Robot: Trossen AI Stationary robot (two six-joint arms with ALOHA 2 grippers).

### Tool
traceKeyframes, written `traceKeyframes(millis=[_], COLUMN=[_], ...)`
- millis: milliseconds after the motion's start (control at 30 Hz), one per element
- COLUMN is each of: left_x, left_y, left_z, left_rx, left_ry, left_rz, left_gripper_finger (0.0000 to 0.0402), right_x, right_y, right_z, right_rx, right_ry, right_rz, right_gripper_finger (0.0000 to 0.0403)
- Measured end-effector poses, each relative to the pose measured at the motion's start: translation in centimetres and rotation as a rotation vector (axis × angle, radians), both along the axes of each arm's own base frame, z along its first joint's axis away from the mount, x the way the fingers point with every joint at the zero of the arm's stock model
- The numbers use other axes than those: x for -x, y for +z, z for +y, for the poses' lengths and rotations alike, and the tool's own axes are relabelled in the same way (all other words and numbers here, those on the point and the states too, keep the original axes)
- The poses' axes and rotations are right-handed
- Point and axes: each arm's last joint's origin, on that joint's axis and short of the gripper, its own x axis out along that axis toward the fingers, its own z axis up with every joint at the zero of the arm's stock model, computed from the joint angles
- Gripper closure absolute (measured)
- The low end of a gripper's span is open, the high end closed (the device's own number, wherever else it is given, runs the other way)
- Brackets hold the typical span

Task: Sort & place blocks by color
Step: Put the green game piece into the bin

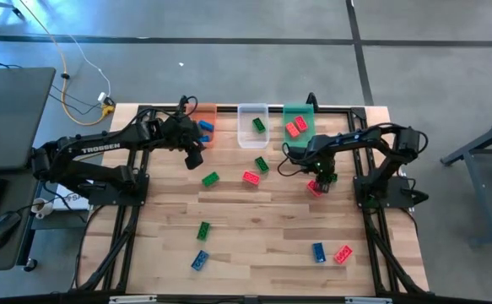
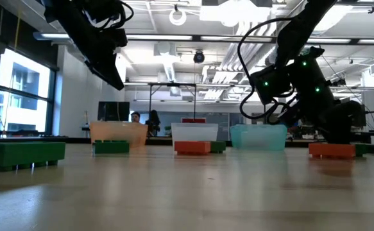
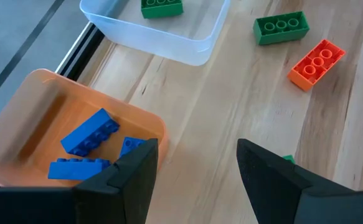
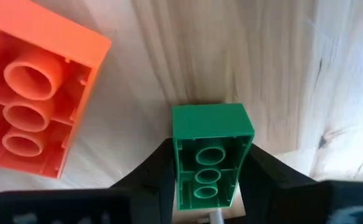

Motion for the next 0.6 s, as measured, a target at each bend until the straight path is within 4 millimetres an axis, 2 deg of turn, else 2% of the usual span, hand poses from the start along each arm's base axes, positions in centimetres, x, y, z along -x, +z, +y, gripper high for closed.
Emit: traceKeyframes(millis=[233, 467, 600], left_x=[0.0, 0.0, 0.0], left_y=[0.0, 0.0, 0.0], left_z=[0.0, 0.0, 0.0], left_rx=[0.0, 0.005, 0.014], left_ry=[0.0, 0.007, 0.019], left_rz=[0.0, -0.004, -0.012], left_gripper_finger=[0.0194, 0.0194, 0.0194], right_x=[-0.1, -0.9, -2.1], right_y=[0.3, 2.8, 4.4], right_z=[-0.1, -0.6, -1.0], right_rx=[0.021, 0.102, 0.133], right_ry=[-0.006, -0.017, -0.02], right_rz=[0.003, 0.062, -0.018], right_gripper_finger=[0.0296, 0.0296, 0.0296])
